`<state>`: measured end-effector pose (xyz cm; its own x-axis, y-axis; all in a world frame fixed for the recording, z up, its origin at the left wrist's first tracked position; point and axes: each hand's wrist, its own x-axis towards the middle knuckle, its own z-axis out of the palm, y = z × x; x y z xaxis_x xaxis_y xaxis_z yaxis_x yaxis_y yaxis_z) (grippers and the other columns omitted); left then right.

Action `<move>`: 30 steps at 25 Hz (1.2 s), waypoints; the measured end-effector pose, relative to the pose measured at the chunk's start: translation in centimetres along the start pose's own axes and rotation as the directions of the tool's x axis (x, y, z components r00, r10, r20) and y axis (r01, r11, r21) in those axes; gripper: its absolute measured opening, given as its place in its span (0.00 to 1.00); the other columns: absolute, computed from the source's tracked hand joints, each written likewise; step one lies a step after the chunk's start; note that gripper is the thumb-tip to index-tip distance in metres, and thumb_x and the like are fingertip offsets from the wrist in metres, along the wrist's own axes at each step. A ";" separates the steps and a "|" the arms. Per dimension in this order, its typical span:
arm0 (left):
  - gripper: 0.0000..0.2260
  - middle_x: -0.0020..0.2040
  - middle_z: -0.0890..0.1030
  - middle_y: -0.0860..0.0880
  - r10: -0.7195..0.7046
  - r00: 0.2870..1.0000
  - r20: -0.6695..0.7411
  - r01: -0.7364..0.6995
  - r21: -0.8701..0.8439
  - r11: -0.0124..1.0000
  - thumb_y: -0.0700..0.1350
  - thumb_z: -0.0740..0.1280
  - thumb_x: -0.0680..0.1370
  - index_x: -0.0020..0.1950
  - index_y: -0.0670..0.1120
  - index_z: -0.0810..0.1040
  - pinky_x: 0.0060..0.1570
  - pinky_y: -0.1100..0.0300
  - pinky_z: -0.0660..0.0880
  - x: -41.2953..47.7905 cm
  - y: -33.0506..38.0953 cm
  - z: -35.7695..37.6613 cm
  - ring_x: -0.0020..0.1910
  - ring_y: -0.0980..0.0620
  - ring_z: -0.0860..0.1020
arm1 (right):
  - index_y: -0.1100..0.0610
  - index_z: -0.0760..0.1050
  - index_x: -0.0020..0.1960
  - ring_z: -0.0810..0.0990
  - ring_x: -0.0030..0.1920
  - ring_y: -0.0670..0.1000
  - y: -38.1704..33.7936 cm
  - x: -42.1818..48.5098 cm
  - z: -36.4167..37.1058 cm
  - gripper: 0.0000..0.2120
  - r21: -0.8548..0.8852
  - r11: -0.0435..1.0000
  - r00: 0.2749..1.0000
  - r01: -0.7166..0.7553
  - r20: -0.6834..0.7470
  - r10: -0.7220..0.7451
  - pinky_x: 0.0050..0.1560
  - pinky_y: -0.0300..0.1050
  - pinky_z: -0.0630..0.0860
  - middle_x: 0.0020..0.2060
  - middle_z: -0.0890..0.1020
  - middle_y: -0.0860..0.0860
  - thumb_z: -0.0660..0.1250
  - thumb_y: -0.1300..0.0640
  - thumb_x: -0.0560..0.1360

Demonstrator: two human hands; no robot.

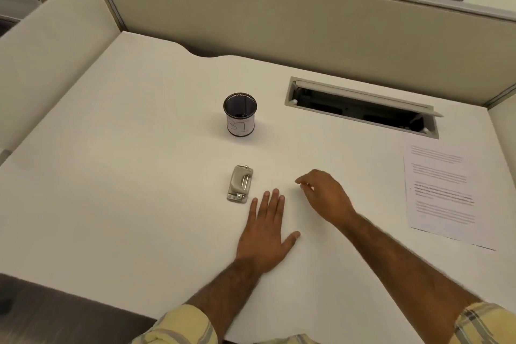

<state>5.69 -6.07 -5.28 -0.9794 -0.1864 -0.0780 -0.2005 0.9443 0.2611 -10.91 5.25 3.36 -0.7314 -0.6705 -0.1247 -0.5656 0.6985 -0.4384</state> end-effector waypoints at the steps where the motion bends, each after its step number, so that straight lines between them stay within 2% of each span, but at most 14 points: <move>1: 0.39 0.86 0.46 0.44 0.001 1.000 0.009 -0.001 0.011 1.000 0.68 0.47 0.83 0.84 0.42 0.49 0.80 0.41 0.46 0.0 0.1 0.0 0.84 0.46 0.42 | 0.54 0.82 0.63 0.81 0.56 0.55 0.8 -2.6 0.8 0.14 -0.058 0.997 0.999 0.042 0.031 -0.040 0.58 0.46 0.76 0.56 0.84 0.53 0.64 0.60 0.81; 4: 0.40 0.85 0.45 0.44 0.009 1.000 0.024 -0.009 0.037 0.999 0.69 0.48 0.82 0.84 0.42 0.48 0.80 0.42 0.44 -0.1 0.2 -0.3 0.84 0.46 0.41 | 0.53 0.74 0.73 0.78 0.61 0.58 2.5 -8.5 2.9 0.23 -0.228 0.958 0.983 0.175 0.089 -0.158 0.58 0.50 0.77 0.64 0.80 0.55 0.65 0.63 0.79; 7: 0.41 0.85 0.43 0.44 0.019 0.999 0.033 -0.020 0.052 0.998 0.69 0.48 0.82 0.84 0.42 0.46 0.81 0.42 0.43 -0.2 0.3 -0.5 0.84 0.46 0.40 | 0.55 0.64 0.79 0.75 0.67 0.61 3.4 -11.0 3.8 0.33 -0.357 0.904 0.972 0.235 0.079 -0.221 0.59 0.54 0.76 0.70 0.75 0.59 0.64 0.66 0.75; 11: 0.41 0.85 0.42 0.44 0.020 0.999 0.045 -0.023 0.069 0.997 0.69 0.46 0.82 0.84 0.42 0.45 0.81 0.43 0.43 -0.4 0.3 -0.6 0.84 0.47 0.39 | 0.54 0.55 0.82 0.73 0.67 0.63 3.0 -11.2 4.4 0.32 -0.438 0.860 0.965 0.263 0.109 -0.240 0.61 0.57 0.73 0.72 0.71 0.61 0.60 0.62 0.80; 15: 0.41 0.85 0.41 0.45 0.019 0.999 0.043 -0.022 0.063 0.998 0.70 0.42 0.81 0.84 0.43 0.44 0.81 0.42 0.44 -0.4 0.3 -0.5 0.84 0.46 0.39 | 0.54 0.56 0.82 0.74 0.65 0.63 2.5 -10.6 4.4 0.31 -0.490 0.830 0.963 0.268 0.106 -0.248 0.61 0.60 0.72 0.70 0.72 0.61 0.61 0.60 0.81; 18: 0.41 0.85 0.41 0.45 0.021 0.999 0.033 -0.023 0.068 0.997 0.70 0.42 0.82 0.84 0.43 0.43 0.81 0.42 0.45 -0.3 0.2 -0.2 0.84 0.46 0.39 | 0.54 0.52 0.82 0.71 0.66 0.63 1.9 -10.6 4.5 0.32 -0.522 0.818 0.970 0.239 0.159 -0.182 0.64 0.61 0.70 0.71 0.70 0.62 0.60 0.59 0.82; 20: 0.40 0.85 0.42 0.45 0.022 0.999 0.025 -0.023 0.069 0.997 0.70 0.43 0.82 0.85 0.43 0.44 0.80 0.42 0.44 -0.3 0.1 -0.1 0.84 0.47 0.40 | 0.53 0.53 0.82 0.71 0.65 0.62 1.6 -10.4 4.3 0.31 -0.490 0.846 0.974 0.211 0.182 -0.138 0.63 0.59 0.70 0.70 0.70 0.61 0.58 0.60 0.81; 22: 0.40 0.85 0.42 0.45 0.020 1.000 0.019 -0.021 0.081 0.996 0.70 0.44 0.82 0.85 0.43 0.45 0.80 0.42 0.44 -0.3 0.2 -0.1 0.84 0.47 0.40 | 0.51 0.61 0.80 0.72 0.62 0.59 1.4 -9.3 3.7 0.29 -0.324 0.939 0.986 0.114 0.154 -0.067 0.59 0.54 0.72 0.65 0.72 0.57 0.57 0.63 0.80; 24: 0.40 0.85 0.43 0.45 0.019 1.000 0.016 -0.020 0.082 0.996 0.69 0.45 0.82 0.84 0.43 0.45 0.80 0.42 0.44 -0.3 0.2 -0.1 0.84 0.46 0.41 | 0.52 0.73 0.74 0.74 0.60 0.54 1.2 -7.9 2.7 0.25 0.024 0.993 0.983 -0.118 0.146 0.113 0.60 0.49 0.74 0.61 0.75 0.53 0.58 0.65 0.79; 25: 0.40 0.85 0.44 0.44 0.019 1.000 0.013 -0.020 0.079 0.997 0.69 0.45 0.83 0.84 0.43 0.46 0.80 0.43 0.44 -0.3 0.2 -0.1 0.84 0.46 0.42 | 0.54 0.77 0.69 0.77 0.60 0.52 1.3 -7.2 2.3 0.22 0.209 0.946 0.963 -0.247 0.161 0.216 0.61 0.46 0.75 0.60 0.78 0.52 0.59 0.66 0.78; 26: 0.39 0.85 0.44 0.44 0.020 1.000 0.009 -0.021 0.078 0.997 0.69 0.46 0.83 0.84 0.43 0.46 0.80 0.43 0.44 -0.4 0.2 -0.1 0.84 0.46 0.42 | 0.56 0.81 0.65 0.79 0.57 0.51 1.5 -6.7 1.8 0.19 0.379 0.855 0.934 -0.355 0.184 0.307 0.58 0.44 0.76 0.57 0.80 0.52 0.61 0.66 0.78; 27: 0.39 0.85 0.44 0.44 0.020 1.000 0.006 -0.021 0.080 0.997 0.69 0.46 0.83 0.84 0.43 0.46 0.80 0.43 0.44 -0.4 0.2 -0.1 0.84 0.46 0.42 | 0.58 0.83 0.60 0.81 0.51 0.50 1.7 -6.4 1.4 0.16 0.525 0.730 0.898 -0.438 0.224 0.378 0.52 0.42 0.77 0.52 0.83 0.51 0.62 0.67 0.77; 29: 0.39 0.85 0.44 0.45 0.019 1.000 0.008 -0.020 0.084 0.996 0.69 0.45 0.83 0.84 0.43 0.45 0.80 0.43 0.44 -0.4 0.2 -0.1 0.84 0.46 0.42 | 0.60 0.85 0.51 0.79 0.39 0.49 2.1 -6.2 0.5 0.10 0.703 0.484 0.839 -0.522 0.320 0.441 0.37 0.40 0.75 0.42 0.84 0.53 0.65 0.66 0.76; 30: 0.39 0.86 0.44 0.45 0.020 1.000 0.010 -0.021 0.083 0.996 0.68 0.45 0.83 0.84 0.43 0.45 0.80 0.43 0.44 -0.4 0.2 -0.1 0.84 0.46 0.42 | 0.61 0.85 0.49 0.79 0.36 0.50 2.2 -6.2 0.2 0.08 0.740 0.403 0.821 -0.538 0.354 0.447 0.33 0.39 0.73 0.40 0.83 0.55 0.67 0.66 0.76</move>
<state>6.05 -5.86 -5.12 -0.9829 -0.1649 -0.0822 -0.1775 0.9671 0.1822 -7.56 10.92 2.97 -0.7187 -0.3271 -0.6135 0.4479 0.4572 -0.7684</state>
